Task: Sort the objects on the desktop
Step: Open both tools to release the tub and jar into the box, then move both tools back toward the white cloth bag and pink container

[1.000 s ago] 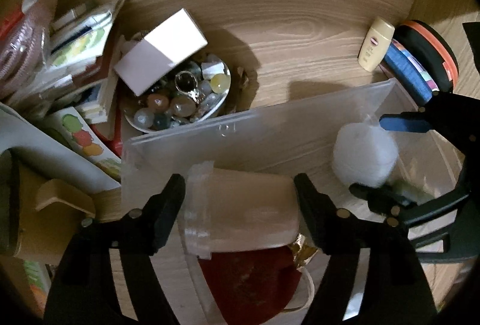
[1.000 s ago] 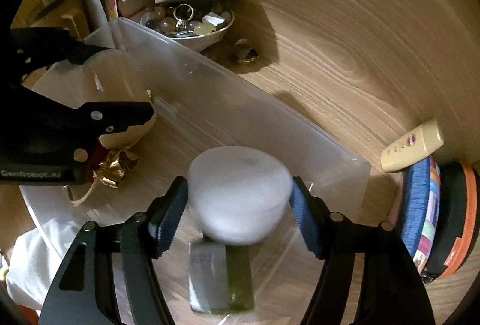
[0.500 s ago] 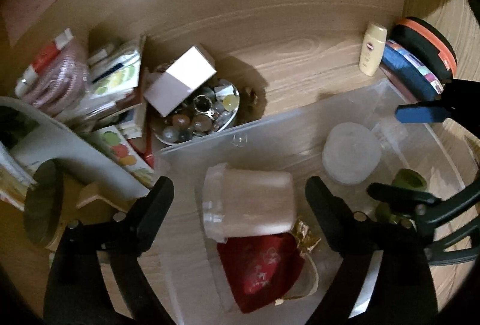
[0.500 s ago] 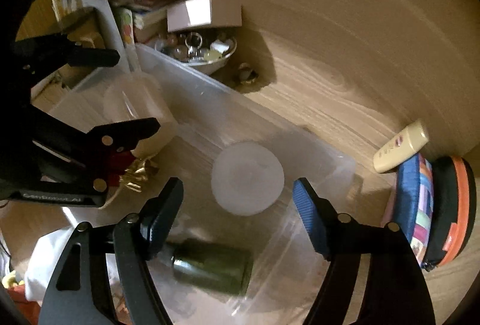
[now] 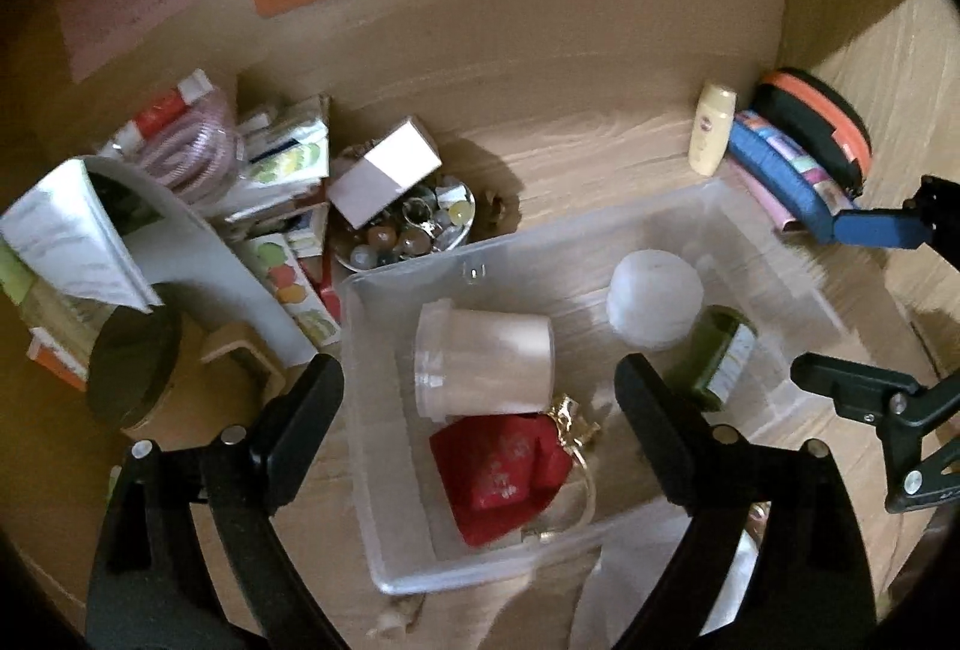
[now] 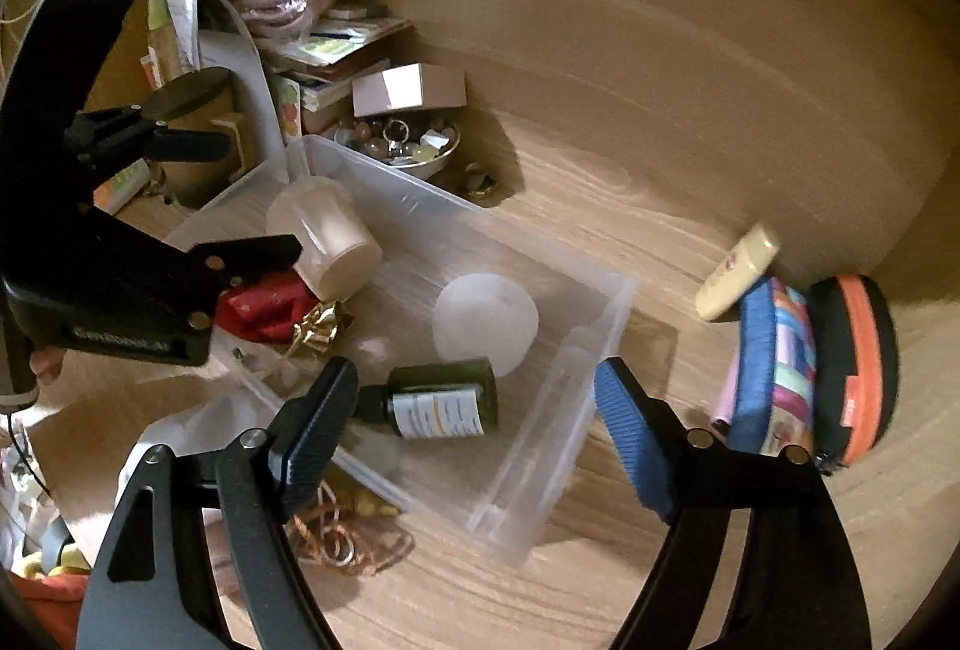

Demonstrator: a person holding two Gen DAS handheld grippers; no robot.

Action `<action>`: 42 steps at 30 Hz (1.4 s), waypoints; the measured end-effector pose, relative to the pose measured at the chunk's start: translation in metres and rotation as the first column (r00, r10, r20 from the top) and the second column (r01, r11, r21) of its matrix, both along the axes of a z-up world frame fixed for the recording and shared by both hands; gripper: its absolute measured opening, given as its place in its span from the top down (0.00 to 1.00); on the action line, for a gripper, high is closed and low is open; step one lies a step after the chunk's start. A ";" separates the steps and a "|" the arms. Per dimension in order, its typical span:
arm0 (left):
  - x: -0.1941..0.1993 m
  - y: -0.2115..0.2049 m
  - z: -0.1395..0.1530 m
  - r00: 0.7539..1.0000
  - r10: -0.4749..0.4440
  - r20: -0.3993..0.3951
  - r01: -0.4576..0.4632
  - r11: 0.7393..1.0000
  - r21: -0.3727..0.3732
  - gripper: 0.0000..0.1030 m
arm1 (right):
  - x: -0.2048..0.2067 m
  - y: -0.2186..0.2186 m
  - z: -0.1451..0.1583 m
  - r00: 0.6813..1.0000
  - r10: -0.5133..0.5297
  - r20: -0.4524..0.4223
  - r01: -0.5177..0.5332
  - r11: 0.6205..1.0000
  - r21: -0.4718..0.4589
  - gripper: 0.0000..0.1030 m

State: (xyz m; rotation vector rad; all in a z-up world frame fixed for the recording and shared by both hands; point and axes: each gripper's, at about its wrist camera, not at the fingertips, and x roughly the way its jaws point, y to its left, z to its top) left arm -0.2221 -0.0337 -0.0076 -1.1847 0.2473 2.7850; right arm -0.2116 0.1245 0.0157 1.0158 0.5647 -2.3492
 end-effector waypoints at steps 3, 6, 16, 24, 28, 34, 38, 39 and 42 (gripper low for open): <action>0.013 -0.002 0.011 1.000 0.000 -0.026 0.000 1.000 0.001 0.09 | 0.015 0.002 0.008 1.000 -0.001 -0.020 0.001 1.000 -0.003 0.23; 0.029 -0.006 0.024 0.998 0.014 -0.058 -0.015 1.000 -0.006 0.08 | 0.030 0.004 0.014 0.999 0.000 -0.038 -0.001 1.000 -0.013 0.23; 0.083 -0.015 0.039 0.993 0.031 -0.118 -0.030 1.000 0.008 0.05 | 0.076 0.016 0.023 0.996 0.027 -0.088 -0.032 0.998 -0.058 0.17; 0.115 -0.014 0.028 0.993 0.039 -0.109 -0.037 0.999 0.016 0.04 | 0.106 0.025 0.012 0.995 0.068 -0.071 -0.074 0.994 -0.080 0.17; 0.128 -0.016 0.018 0.994 0.050 -0.098 -0.048 0.999 0.024 0.04 | 0.120 0.024 -0.003 0.993 0.108 -0.056 -0.112 0.990 -0.082 0.17; 0.143 -0.021 -0.003 0.994 0.081 -0.067 -0.078 0.996 0.044 0.04 | 0.132 0.018 -0.028 0.988 0.154 0.007 -0.152 0.982 -0.113 0.17; 0.149 -0.024 -0.019 0.995 0.094 -0.032 -0.092 0.995 0.047 0.04 | 0.129 0.007 -0.047 0.983 0.173 0.060 -0.164 0.978 -0.131 0.17; 0.150 -0.024 -0.022 0.995 0.095 -0.027 -0.094 0.995 0.046 0.04 | 0.128 0.004 -0.053 0.981 0.177 0.076 -0.165 0.976 -0.141 0.17; 0.153 -0.025 -0.029 0.995 0.095 -0.007 -0.094 0.994 0.056 0.04 | 0.126 -0.004 -0.064 0.977 0.183 0.106 -0.166 0.974 -0.155 0.17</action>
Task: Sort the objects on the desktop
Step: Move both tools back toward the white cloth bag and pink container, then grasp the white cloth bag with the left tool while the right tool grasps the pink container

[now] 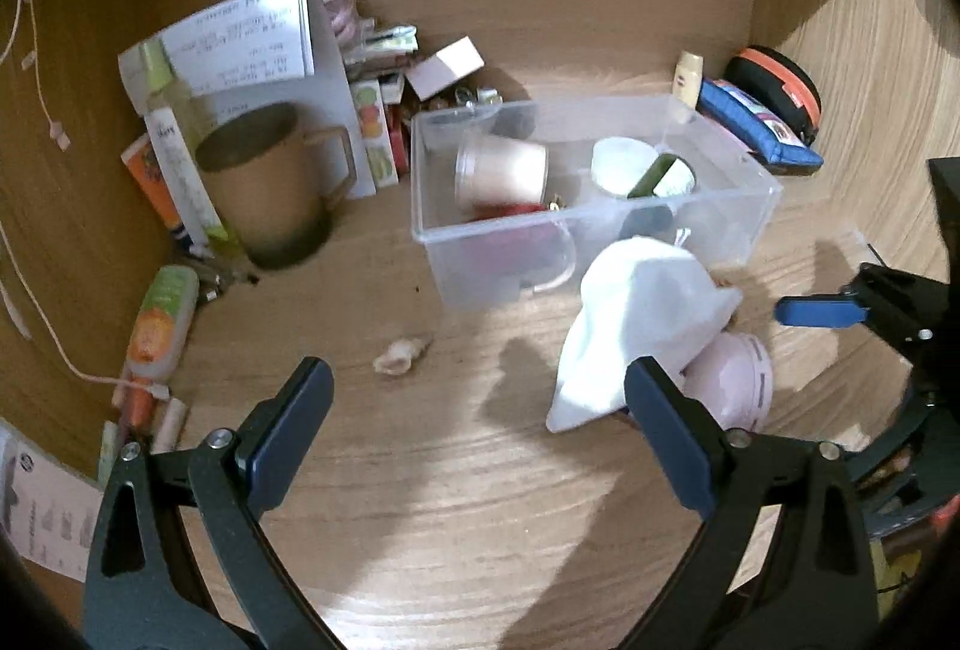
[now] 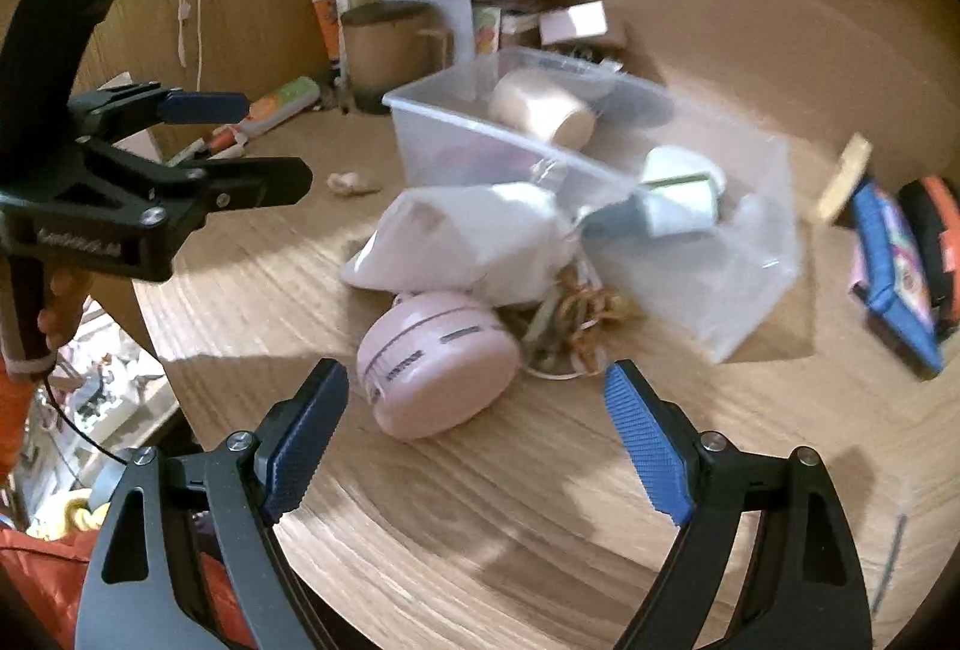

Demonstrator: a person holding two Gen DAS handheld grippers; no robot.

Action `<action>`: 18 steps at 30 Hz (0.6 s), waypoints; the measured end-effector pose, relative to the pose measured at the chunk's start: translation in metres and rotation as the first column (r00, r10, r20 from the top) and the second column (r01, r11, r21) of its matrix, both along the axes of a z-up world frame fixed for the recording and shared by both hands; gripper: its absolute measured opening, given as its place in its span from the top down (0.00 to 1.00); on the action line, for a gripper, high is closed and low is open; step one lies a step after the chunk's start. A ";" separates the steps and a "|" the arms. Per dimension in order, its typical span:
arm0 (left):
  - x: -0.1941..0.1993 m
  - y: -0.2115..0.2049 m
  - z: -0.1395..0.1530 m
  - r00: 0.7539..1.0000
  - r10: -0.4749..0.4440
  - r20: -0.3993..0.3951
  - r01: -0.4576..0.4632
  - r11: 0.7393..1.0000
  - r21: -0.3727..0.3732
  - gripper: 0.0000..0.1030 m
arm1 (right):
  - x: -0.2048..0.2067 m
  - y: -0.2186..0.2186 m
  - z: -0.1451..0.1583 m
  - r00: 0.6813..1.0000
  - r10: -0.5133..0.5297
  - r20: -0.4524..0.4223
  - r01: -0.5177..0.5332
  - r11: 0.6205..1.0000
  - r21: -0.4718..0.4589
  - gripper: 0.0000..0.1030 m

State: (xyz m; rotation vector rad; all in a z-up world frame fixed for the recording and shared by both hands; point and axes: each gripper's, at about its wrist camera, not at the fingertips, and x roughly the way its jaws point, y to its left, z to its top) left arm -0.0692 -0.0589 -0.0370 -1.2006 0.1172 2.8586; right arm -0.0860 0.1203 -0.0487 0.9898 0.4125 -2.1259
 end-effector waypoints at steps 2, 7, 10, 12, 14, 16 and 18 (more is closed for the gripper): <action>0.001 0.001 -0.004 1.000 -0.001 0.008 0.001 1.000 0.002 0.04 | -0.002 -0.006 -0.007 1.000 0.001 0.005 -0.001 1.000 0.001 0.17; -0.003 0.003 -0.012 0.999 -0.018 0.028 0.017 1.000 0.021 0.04 | -0.010 -0.016 -0.016 0.999 -0.008 0.031 0.008 1.000 -0.023 0.23; -0.007 0.009 -0.017 0.998 -0.040 0.046 0.038 0.999 0.036 0.04 | -0.013 -0.017 -0.019 0.999 -0.007 0.044 0.009 0.999 -0.042 0.39; -0.011 0.015 -0.020 0.997 -0.060 0.056 0.058 0.998 0.037 0.04 | -0.012 -0.014 -0.018 0.999 -0.014 0.043 0.016 0.999 -0.045 0.39; -0.014 0.022 -0.023 0.995 -0.077 0.060 0.075 0.997 0.037 0.04 | -0.010 -0.008 -0.016 0.999 -0.025 0.033 0.027 0.999 -0.045 0.39; -0.019 0.030 -0.027 0.993 -0.098 0.071 0.095 0.995 0.043 0.04 | -0.009 0.001 -0.013 0.999 -0.034 0.038 0.036 0.998 -0.053 0.39; -0.025 0.038 -0.031 0.990 -0.113 0.083 0.108 0.993 0.053 0.04 | -0.007 0.016 -0.008 0.998 -0.053 0.029 0.054 0.997 -0.062 0.39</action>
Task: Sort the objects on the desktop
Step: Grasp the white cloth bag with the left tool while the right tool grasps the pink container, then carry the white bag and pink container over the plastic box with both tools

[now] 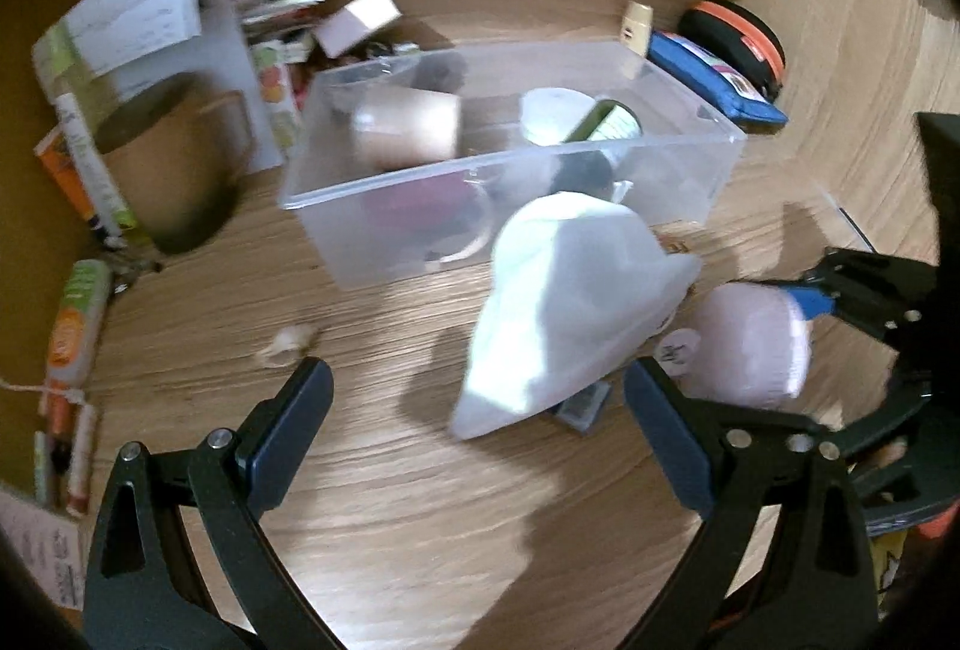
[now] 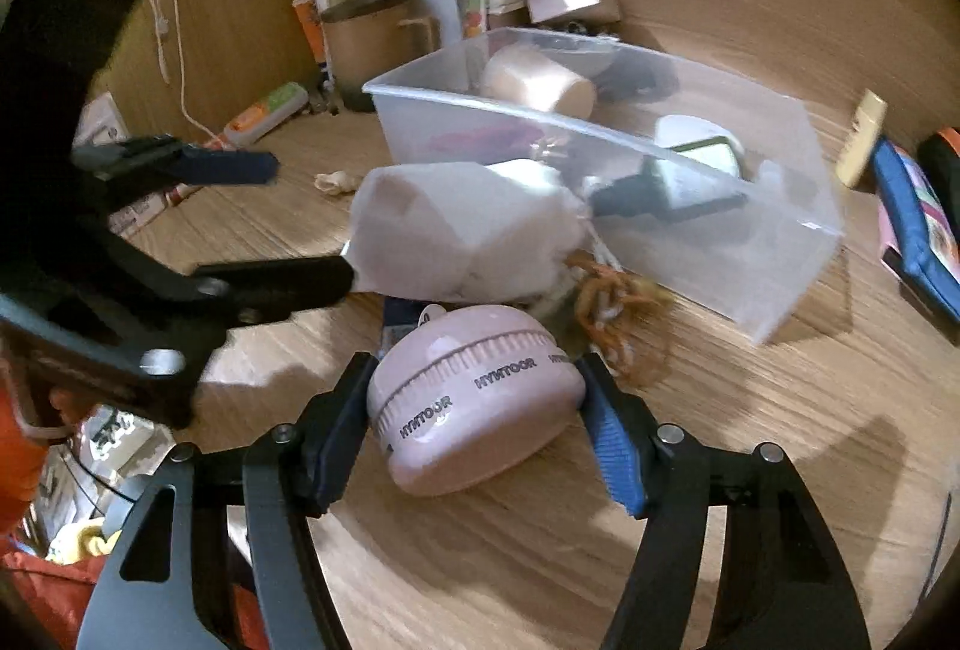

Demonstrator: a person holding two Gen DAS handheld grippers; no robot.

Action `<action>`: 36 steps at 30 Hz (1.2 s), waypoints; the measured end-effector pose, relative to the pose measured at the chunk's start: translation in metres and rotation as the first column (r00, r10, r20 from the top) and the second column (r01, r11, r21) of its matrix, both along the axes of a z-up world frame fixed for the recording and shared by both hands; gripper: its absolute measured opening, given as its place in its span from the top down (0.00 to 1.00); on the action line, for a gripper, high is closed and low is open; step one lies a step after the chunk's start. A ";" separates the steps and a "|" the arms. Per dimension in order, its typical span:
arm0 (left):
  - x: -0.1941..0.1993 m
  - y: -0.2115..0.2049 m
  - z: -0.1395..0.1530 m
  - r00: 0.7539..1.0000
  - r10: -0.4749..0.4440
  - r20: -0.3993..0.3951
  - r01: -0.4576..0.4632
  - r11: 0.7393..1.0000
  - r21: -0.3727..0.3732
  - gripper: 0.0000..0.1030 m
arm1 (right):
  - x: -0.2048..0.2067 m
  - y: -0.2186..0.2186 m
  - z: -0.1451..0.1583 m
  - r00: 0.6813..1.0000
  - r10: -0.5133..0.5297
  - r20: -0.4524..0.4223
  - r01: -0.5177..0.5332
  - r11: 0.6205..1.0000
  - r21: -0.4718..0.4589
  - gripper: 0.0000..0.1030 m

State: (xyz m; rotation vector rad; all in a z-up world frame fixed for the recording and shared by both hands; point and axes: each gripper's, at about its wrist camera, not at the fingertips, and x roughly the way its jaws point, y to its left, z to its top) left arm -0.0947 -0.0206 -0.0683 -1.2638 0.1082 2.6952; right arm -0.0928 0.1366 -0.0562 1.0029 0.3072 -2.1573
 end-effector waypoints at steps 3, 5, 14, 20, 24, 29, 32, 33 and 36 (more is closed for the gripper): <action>-0.011 0.013 -0.008 1.000 -0.019 0.025 0.019 1.000 0.010 0.04 | 0.000 0.019 0.006 0.999 -0.033 -0.013 0.033 0.999 -0.003 0.39; -0.021 0.021 -0.013 0.999 -0.019 0.028 0.018 1.000 0.012 0.04 | -0.002 0.036 0.009 0.998 -0.066 -0.018 0.066 0.998 -0.009 0.39; -0.050 0.031 -0.025 0.997 -0.055 0.050 0.050 0.995 0.091 0.49 | -0.022 0.076 0.010 0.986 -0.163 0.023 0.164 0.986 -0.036 0.38; -0.045 0.024 -0.017 0.999 -0.034 0.019 0.031 0.989 0.142 0.65 | -0.020 0.084 0.011 0.987 -0.162 0.016 0.162 0.985 -0.055 0.38; -0.038 0.019 -0.005 1.000 -0.026 -0.003 0.026 0.988 0.150 0.70 | -0.021 0.085 0.014 0.987 -0.160 0.019 0.161 0.984 -0.077 0.39; -0.025 0.014 0.015 0.998 -0.021 -0.057 0.029 0.989 0.145 0.70 | -0.022 0.087 0.022 0.985 -0.172 0.018 0.173 0.979 -0.110 0.39; -0.018 0.011 0.027 0.996 -0.020 -0.086 0.032 0.988 0.151 0.70 | -0.021 0.090 0.029 0.983 -0.182 0.007 0.181 0.976 -0.122 0.39; -0.016 0.010 0.031 0.995 -0.016 -0.095 0.030 0.988 0.154 0.70 | -0.021 0.091 0.031 0.983 -0.184 0.006 0.184 0.975 -0.128 0.39; -0.010 0.006 0.045 0.992 -0.014 -0.122 0.036 0.983 0.178 0.70 | -0.022 0.094 0.038 0.981 -0.193 0.006 0.191 0.971 -0.147 0.39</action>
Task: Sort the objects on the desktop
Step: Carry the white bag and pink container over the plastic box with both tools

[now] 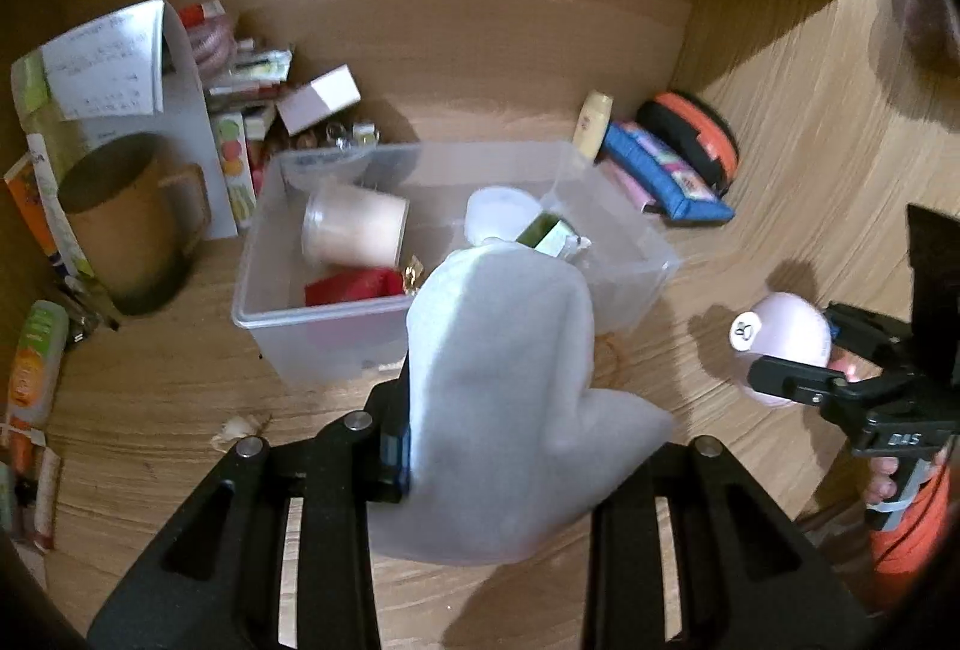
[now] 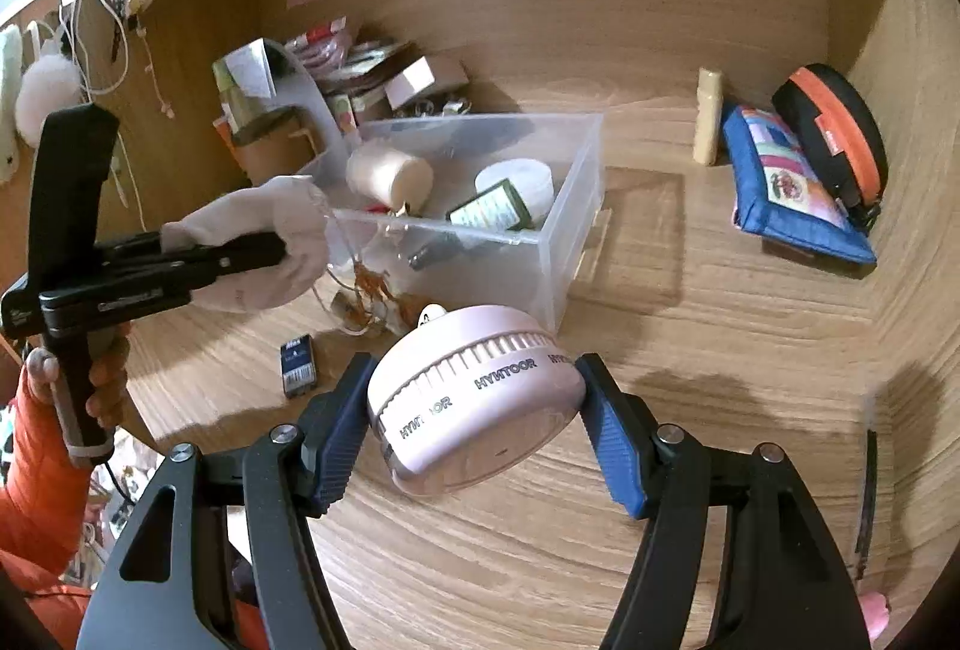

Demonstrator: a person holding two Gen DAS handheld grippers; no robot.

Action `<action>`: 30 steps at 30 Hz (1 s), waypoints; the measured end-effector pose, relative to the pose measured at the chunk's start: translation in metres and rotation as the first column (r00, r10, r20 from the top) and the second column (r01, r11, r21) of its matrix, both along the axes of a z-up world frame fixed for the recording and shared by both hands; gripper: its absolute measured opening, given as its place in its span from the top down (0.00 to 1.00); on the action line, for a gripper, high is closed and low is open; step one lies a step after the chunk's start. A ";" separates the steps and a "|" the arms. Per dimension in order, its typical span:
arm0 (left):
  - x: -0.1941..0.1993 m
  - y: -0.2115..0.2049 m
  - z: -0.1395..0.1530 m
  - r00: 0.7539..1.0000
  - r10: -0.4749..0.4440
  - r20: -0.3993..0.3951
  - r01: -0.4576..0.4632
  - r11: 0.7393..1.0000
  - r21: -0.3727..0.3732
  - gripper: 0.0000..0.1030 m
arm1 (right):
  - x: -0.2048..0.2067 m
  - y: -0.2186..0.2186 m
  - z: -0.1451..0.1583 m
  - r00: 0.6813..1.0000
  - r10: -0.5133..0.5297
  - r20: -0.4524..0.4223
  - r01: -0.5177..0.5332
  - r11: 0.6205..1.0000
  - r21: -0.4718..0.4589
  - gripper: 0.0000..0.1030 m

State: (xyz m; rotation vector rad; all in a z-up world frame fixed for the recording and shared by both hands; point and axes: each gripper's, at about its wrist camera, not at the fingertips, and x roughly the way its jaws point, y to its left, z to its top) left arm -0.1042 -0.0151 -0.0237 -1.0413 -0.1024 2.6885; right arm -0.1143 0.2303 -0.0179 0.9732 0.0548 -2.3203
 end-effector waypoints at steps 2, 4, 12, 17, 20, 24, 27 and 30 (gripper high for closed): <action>0.004 -0.002 0.008 1.000 0.004 -0.021 -0.004 1.000 -0.001 0.70 | 0.000 0.001 0.004 1.000 -0.006 -0.004 0.006 1.000 -0.008 0.39; 0.008 -0.005 0.013 0.999 0.006 -0.033 -0.006 1.000 0.002 0.70 | 0.001 0.001 0.007 1.000 -0.007 -0.008 0.007 1.000 -0.013 0.39; 0.024 -0.019 0.034 0.996 0.025 -0.082 -0.023 0.999 0.027 0.70 | 0.005 -0.002 0.018 0.999 -0.005 -0.033 0.004 1.000 -0.021 0.39; 0.025 -0.025 0.044 0.994 0.036 -0.103 -0.034 0.999 0.025 0.70 | 0.002 -0.005 0.026 0.999 -0.002 -0.051 0.001 1.000 -0.024 0.39; 0.021 -0.026 0.050 0.992 0.040 -0.116 -0.039 0.999 0.009 0.70 | -0.003 -0.009 0.030 0.998 -0.001 -0.058 -0.001 1.000 -0.022 0.39; 0.012 -0.028 0.055 0.992 0.037 -0.124 -0.036 0.999 0.009 0.70 | -0.013 -0.016 0.034 0.998 0.002 -0.064 -0.003 1.000 -0.017 0.39; 0.004 -0.029 0.057 0.991 0.035 -0.128 -0.034 0.999 0.009 0.70 | -0.023 -0.021 0.035 0.998 0.004 -0.065 -0.004 1.000 -0.009 0.39; -0.008 -0.028 0.057 0.991 0.029 -0.128 -0.029 1.000 0.002 0.70 | -0.033 -0.027 0.035 0.998 0.004 -0.060 -0.004 1.000 0.000 0.39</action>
